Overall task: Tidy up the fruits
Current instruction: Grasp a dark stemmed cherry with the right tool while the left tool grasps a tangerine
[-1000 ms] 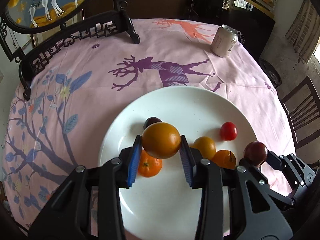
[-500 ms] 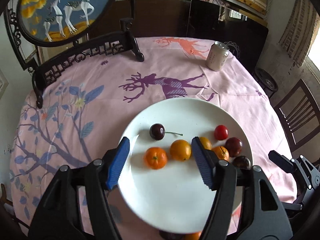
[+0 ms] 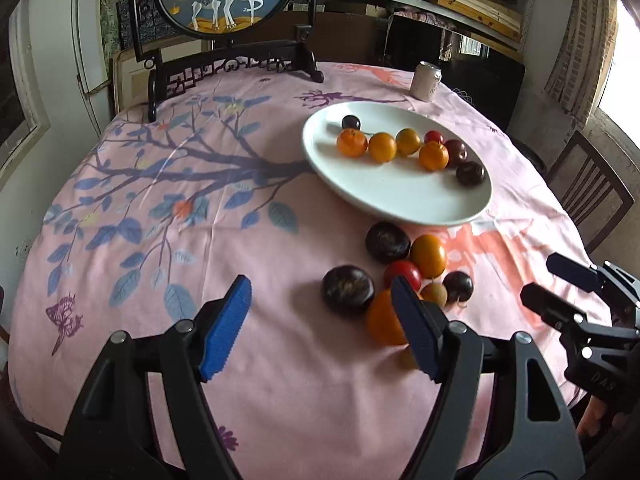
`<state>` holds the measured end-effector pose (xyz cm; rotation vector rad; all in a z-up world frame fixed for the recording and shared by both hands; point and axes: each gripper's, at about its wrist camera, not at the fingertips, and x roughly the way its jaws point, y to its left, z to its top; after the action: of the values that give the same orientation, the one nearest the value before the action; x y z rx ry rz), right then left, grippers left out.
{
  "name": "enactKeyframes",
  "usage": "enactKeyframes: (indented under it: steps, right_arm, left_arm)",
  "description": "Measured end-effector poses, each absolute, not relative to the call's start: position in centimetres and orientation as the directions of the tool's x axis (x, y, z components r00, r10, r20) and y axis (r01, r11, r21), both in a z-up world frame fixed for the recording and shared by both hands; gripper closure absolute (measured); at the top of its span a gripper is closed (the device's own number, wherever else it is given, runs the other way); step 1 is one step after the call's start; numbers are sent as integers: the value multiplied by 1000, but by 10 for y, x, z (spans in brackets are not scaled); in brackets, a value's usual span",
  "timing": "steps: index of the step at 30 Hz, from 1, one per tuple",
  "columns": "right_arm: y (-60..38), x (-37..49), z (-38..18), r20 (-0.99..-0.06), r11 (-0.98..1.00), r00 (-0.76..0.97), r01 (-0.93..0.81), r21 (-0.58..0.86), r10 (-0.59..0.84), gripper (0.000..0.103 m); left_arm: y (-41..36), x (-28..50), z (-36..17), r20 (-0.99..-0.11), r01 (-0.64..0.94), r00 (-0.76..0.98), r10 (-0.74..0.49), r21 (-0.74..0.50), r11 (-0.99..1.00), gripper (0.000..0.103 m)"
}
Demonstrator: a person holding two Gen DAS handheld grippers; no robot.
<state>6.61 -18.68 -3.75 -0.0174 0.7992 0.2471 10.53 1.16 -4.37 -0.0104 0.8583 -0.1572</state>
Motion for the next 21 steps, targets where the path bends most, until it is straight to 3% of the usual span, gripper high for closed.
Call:
enactKeyframes:
  steps: [13, 18, 19, 20, 21]
  right_arm:
    - [-163, 89, -93, -801, 964, 562, -258, 67, 206, 46]
    - [-152, 107, -103, -792, 955, 579, -296, 16, 193, 46]
    - [-152, 109, -102, -792, 951, 574, -308, 26, 207, 54]
    - [-151, 110, -101, -791, 947, 572, -321, 30, 219, 73]
    - [-150, 110, -100, -791, 943, 569, -332, 29, 224, 73]
  left_arm:
    - [18, 81, -74, -802, 151, 573, -166, -96, 984, 28]
    - [11, 81, -72, -808, 174, 556, -196, -117, 978, 28]
    - [9, 81, -72, -810, 176, 555, -192, -112, 978, 27]
    - [6, 81, -72, -811, 177, 554, -188, -106, 978, 27]
    - [3, 82, -72, -813, 181, 551, -186, -101, 978, 27]
